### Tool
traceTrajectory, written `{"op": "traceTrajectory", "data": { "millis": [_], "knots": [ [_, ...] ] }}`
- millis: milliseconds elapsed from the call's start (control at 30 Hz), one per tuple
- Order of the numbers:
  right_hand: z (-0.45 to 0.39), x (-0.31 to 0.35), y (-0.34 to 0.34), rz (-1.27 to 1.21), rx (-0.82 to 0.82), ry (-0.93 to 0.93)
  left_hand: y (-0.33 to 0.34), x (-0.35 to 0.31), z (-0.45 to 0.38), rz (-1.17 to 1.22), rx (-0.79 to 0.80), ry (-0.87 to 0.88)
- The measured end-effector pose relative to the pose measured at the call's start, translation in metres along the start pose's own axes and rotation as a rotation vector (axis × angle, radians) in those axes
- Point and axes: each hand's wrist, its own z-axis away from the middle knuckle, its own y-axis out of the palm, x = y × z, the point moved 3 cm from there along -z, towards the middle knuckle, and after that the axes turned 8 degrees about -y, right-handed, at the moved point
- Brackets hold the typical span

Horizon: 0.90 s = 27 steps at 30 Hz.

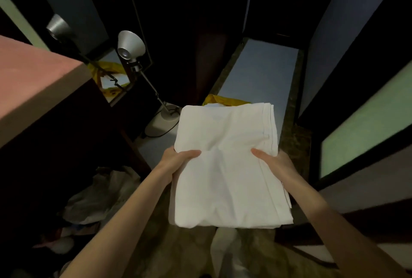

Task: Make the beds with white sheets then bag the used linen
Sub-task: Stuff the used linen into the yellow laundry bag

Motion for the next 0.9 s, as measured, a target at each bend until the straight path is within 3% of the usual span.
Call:
{"op": "traceTrajectory", "data": {
  "millis": [333, 600, 900],
  "knots": [
    [-0.191, 0.082, 0.014, 0.056, 0.046, -0.107, 0.022, -0.114, -0.126, 0.102, -0.102, 0.005],
    [-0.322, 0.125, 0.005, 0.045, 0.032, -0.110, 0.058, -0.208, -0.241, 0.080, -0.098, 0.002],
    [-0.469, 0.163, -0.016, 0.056, -0.093, -0.079, 0.117, -0.321, -0.382, 0.031, 0.003, 0.025]
  ]
}}
